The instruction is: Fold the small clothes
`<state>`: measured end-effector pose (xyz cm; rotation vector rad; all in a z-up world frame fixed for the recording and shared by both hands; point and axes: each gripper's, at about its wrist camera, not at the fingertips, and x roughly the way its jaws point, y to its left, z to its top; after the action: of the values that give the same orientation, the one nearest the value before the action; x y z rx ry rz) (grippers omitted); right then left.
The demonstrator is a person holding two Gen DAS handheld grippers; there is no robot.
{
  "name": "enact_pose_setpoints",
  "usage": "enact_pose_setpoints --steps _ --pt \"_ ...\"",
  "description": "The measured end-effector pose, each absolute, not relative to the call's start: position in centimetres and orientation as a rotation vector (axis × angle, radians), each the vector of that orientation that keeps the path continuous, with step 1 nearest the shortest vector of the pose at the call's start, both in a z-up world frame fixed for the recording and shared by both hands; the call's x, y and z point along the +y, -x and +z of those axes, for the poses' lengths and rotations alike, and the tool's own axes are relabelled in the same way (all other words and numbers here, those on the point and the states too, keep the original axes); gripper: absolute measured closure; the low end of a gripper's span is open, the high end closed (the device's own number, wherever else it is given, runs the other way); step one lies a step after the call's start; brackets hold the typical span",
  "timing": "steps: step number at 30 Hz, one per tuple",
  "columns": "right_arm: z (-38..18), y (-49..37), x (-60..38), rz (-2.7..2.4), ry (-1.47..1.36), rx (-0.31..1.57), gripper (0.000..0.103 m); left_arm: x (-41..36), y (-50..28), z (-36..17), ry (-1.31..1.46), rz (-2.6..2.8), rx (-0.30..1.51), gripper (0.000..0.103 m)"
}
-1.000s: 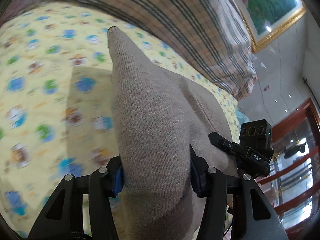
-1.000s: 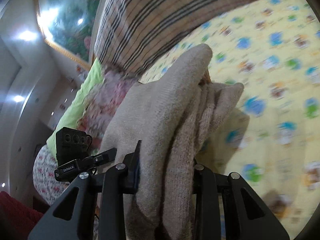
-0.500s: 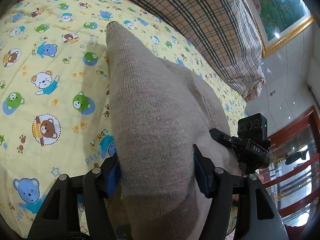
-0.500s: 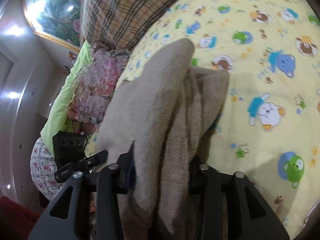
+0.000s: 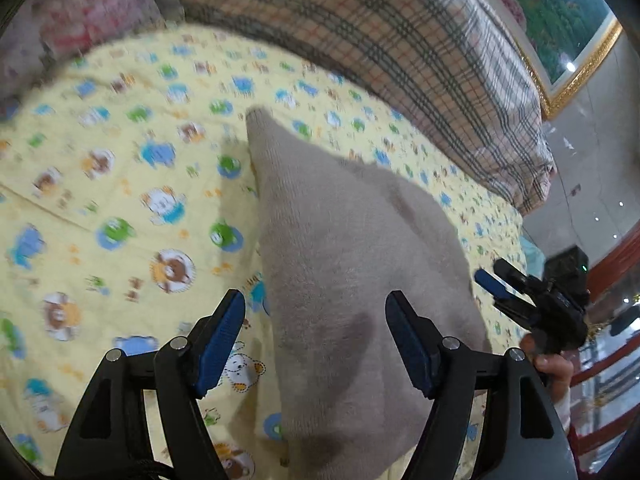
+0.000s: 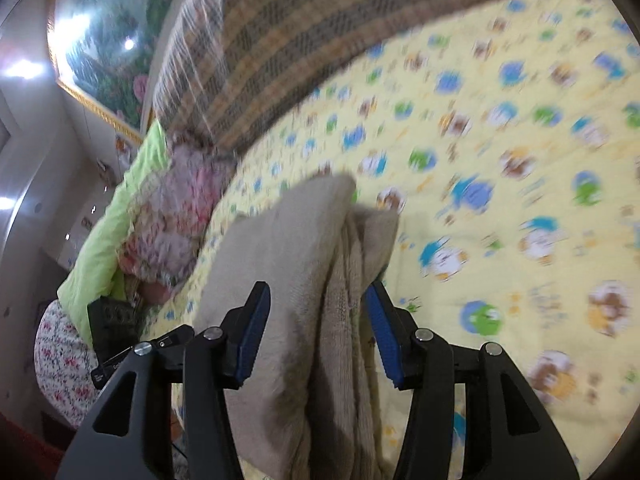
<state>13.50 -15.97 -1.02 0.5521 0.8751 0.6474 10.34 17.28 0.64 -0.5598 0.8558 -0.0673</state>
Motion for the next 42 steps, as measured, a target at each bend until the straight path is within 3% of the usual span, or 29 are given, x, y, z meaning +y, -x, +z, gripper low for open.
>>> enact_pose_setpoints --steps 2,4,6,16,19,25,35,42 --pt "0.4 -12.1 -16.3 0.640 -0.535 0.827 0.052 16.9 -9.7 2.2 0.547 -0.070 0.825 0.030" --pt "1.3 -11.0 -15.7 0.638 -0.501 0.809 0.071 16.5 -9.2 3.1 0.531 -0.100 0.808 0.030" --pt "1.4 -10.0 -14.4 0.655 -0.472 0.825 0.077 15.2 -9.2 3.8 0.497 -0.133 0.805 0.030" --pt "-1.5 -10.3 -10.6 0.633 -0.396 0.902 0.077 12.3 -13.2 1.1 0.395 -0.122 0.904 0.031" --pt "-2.5 -12.4 -10.0 0.576 -0.339 0.951 0.088 12.0 -15.0 -0.6 0.309 -0.050 0.981 0.029" --pt "-4.5 -15.0 -10.0 0.551 -0.346 0.977 0.096 12.5 -16.3 -1.0 0.347 -0.042 1.002 0.026" --pt "-0.8 -8.2 -13.2 0.552 -0.373 0.895 0.092 13.2 -8.7 0.6 0.367 -0.012 0.971 0.027" --pt "-1.3 -3.2 -12.9 0.602 -0.307 0.905 0.092 14.4 -3.3 -0.7 0.406 0.012 0.986 0.027"
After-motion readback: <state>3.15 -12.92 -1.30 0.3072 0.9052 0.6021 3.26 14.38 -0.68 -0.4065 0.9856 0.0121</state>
